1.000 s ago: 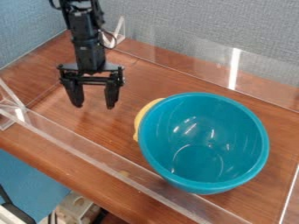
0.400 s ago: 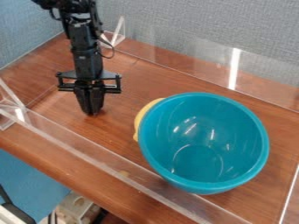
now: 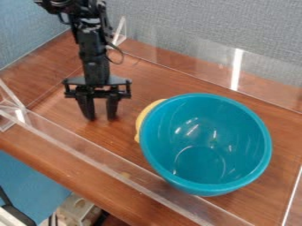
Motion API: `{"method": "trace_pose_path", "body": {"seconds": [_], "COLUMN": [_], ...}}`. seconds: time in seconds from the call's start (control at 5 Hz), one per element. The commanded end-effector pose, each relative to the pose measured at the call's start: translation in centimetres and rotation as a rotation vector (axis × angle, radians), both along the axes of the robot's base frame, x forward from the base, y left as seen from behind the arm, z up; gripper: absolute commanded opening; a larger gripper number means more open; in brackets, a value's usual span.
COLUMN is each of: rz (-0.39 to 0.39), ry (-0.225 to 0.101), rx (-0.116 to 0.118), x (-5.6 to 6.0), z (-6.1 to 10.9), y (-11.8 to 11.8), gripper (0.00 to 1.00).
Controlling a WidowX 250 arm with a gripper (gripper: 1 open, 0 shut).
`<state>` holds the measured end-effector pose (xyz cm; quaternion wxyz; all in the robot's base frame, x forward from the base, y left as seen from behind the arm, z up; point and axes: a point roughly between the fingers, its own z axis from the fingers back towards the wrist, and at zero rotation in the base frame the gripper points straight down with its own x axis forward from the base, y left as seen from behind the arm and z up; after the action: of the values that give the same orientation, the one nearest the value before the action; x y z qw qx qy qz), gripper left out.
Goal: Remove the yellow object from the blue bowl and put it on the table
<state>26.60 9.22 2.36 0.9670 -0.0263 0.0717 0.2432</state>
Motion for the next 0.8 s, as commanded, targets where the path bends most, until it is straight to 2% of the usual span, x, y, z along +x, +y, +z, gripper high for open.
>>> {"method": "trace_pose_path", "body": {"seconds": [0.0, 0.4, 0.6], "rz": [-0.005, 0.062, 0.001], "ry": [-0.018, -0.014, -0.013], "rx": [0.025, 0.029, 0.031], "x": [-0.1, -0.28, -0.3], "z": [0.82, 0.83, 0.79], "y": [-0.02, 0.1, 0.84], "gripper": [1.0, 1.0, 1.0]}}
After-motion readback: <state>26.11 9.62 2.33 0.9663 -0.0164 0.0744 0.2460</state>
